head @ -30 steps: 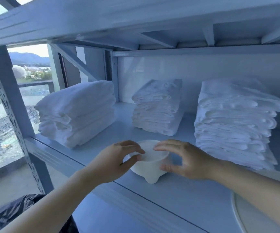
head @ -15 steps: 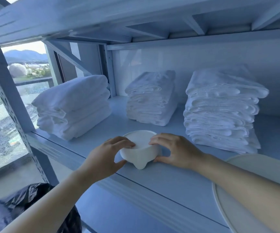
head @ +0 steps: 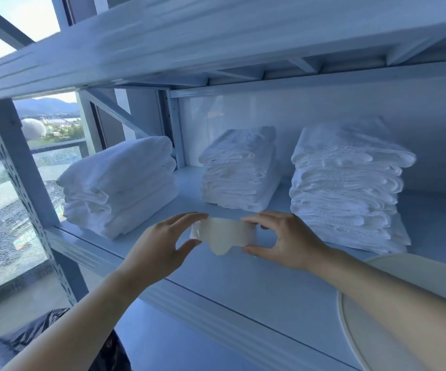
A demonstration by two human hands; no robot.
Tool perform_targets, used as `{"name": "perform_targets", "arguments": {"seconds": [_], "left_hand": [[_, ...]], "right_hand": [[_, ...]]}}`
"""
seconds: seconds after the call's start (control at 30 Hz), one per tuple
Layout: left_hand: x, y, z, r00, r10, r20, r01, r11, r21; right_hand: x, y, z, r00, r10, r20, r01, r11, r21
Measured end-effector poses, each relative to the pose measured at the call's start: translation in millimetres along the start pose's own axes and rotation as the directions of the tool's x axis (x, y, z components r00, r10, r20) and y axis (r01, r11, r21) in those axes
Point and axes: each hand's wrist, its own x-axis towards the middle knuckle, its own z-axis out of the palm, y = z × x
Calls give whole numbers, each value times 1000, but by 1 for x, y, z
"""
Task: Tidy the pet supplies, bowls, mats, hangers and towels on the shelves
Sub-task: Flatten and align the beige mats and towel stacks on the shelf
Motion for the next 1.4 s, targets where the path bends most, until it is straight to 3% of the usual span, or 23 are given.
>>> {"name": "perform_targets", "arguments": {"seconds": [0.33, 0.57, 0.83, 1.03, 1.23, 1.4], "left_hand": [[39, 12, -5, 992, 117, -36, -117, 993, -8], [64, 8, 2, 994, 108, -17, -109, 994, -27], [78, 8, 20, 998, 28, -64, -45, 955, -292], [77, 15, 38, 990, 73, -119, -111, 926, -360], [80, 19, 49, 996, 81, -43, -91, 929, -358], [77, 14, 55, 993, 13, 116, 38, 904, -426]], "right_hand": [[8, 7, -10, 998, 67, 21, -67, 998, 18], [13, 10, -24, 999, 5, 54, -2, 998, -59], [23, 6, -25, 984, -108, 144, 138, 966, -217], [26, 8, -19, 976, -126, 176, 162, 964, -209], [14, 19, -12, 991, -81, 110, 94, 988, -124], [-3, 29, 11, 992, -20, 127, 22, 1000, -12]]}}
